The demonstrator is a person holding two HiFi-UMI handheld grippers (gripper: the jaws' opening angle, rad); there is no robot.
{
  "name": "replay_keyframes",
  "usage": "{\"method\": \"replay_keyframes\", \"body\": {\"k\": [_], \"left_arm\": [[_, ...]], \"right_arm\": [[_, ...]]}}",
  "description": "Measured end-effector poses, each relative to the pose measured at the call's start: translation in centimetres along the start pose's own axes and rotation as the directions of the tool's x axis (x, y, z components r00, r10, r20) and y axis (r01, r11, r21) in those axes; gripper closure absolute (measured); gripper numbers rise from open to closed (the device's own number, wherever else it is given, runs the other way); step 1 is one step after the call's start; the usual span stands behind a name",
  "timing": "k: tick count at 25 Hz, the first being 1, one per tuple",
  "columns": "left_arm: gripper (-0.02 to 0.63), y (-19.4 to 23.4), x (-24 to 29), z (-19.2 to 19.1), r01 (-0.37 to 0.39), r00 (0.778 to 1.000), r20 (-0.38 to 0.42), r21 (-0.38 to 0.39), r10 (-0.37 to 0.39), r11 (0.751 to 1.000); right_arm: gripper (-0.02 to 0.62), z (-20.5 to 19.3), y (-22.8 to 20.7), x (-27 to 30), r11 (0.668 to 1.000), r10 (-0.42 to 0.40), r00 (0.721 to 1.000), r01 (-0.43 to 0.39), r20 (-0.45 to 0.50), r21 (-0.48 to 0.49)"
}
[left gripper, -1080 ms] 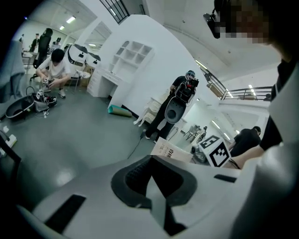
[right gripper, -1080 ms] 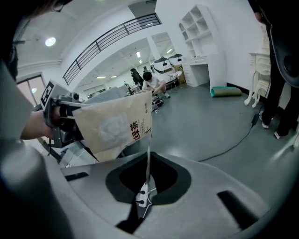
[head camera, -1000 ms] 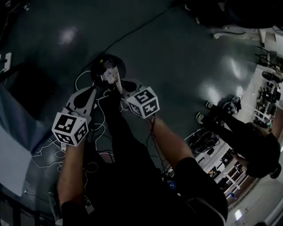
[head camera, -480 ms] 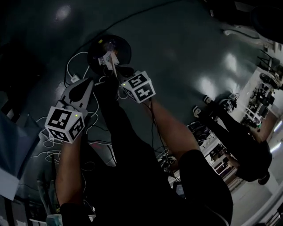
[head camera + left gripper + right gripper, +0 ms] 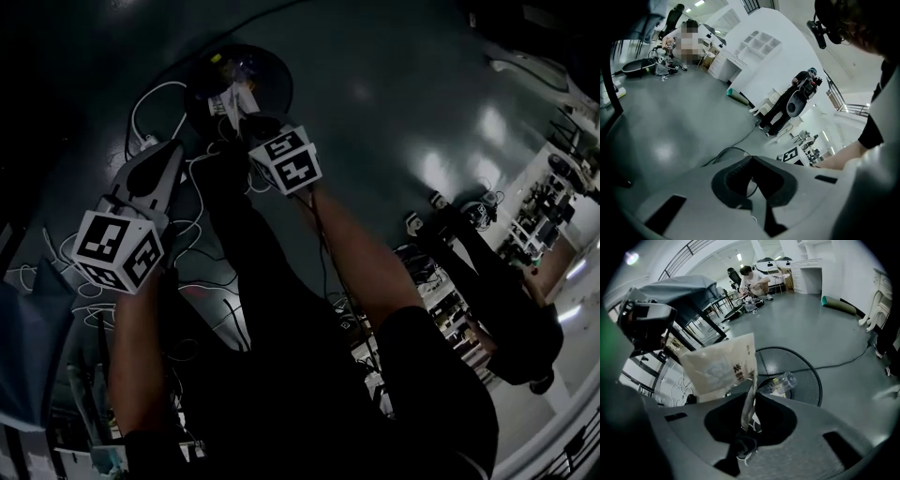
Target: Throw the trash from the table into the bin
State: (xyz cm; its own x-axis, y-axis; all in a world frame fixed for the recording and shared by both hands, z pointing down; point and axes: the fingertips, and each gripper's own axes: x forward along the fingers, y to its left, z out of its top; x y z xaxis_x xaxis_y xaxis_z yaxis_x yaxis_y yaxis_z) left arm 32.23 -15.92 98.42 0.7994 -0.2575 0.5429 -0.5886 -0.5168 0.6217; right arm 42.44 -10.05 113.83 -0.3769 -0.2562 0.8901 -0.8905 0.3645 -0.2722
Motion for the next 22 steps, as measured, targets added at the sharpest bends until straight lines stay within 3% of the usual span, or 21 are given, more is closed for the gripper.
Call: {"method": "replay_keyframes", "body": {"k": [1, 2, 3, 7, 8, 10, 12, 17, 22], "left_arm": [[0.592, 0.1, 0.0, 0.1, -0.001, 1.000, -0.004, -0.003, 0.001, 1.000], [0.592, 0.1, 0.0, 0.3, -0.002, 1.000, -0.009, -0.004, 0.002, 1.000], [0.592, 0.2, 0.1, 0.6, -0.003, 1.000, -0.015, -0.005, 0.003, 1.000], [0.592, 0.4, 0.6, 1.3, -0.013, 1.000, -0.026, -0.004, 0.013, 1.000], [0.592, 0.2, 0.5, 1.4, -0.018, 1.000, -0.025, -0.004, 0.018, 1.000], [0.592, -0.5, 0.1, 1.7, -0.028, 0.999, -0.019, -0.002, 0.028, 1.000], [0.592, -1.4, -0.8, 2.5, -0.040, 0.999, -0.010, 0.002, 0.040, 0.999], [0.592, -4.6, -4.2, 6.5, -0.028, 1.000, 0.011, -0.004, 0.028, 1.000], [0.592, -8.2, -9.8, 13.2, -0.061, 0.996, 0.065, 0.110, 0.054, 0.992]], "right_arm": [[0.568, 0.0, -0.1, 0.3, 1.000, -0.011, 1.000, 0.011, -0.012, -0.009], [0.441, 0.2, -0.2, 0.5, 1.000, -0.022, 0.999, 0.021, -0.024, -0.017], [0.373, 0.6, -0.3, 0.6, 0.999, -0.029, 0.999, 0.029, -0.032, -0.021], [0.351, 2.4, -1.5, 0.5, 1.000, -0.021, 1.000, 0.021, -0.001, 0.011], [0.370, 3.0, -1.6, 0.1, 1.000, -0.008, 1.000, 0.008, 0.014, 0.021], [0.524, 4.4, -1.5, -1.2, 0.999, 0.019, 0.999, -0.021, 0.043, 0.032], [0.581, 6.2, -0.8, -2.9, 0.998, 0.055, 0.996, -0.057, 0.068, 0.034], [0.592, 10.9, 3.2, -9.5, 0.992, 0.123, 0.987, -0.123, 0.101, 0.000], [0.593, 16.5, 8.1, -17.5, 0.988, 0.154, 0.973, -0.151, 0.170, -0.030]]}}
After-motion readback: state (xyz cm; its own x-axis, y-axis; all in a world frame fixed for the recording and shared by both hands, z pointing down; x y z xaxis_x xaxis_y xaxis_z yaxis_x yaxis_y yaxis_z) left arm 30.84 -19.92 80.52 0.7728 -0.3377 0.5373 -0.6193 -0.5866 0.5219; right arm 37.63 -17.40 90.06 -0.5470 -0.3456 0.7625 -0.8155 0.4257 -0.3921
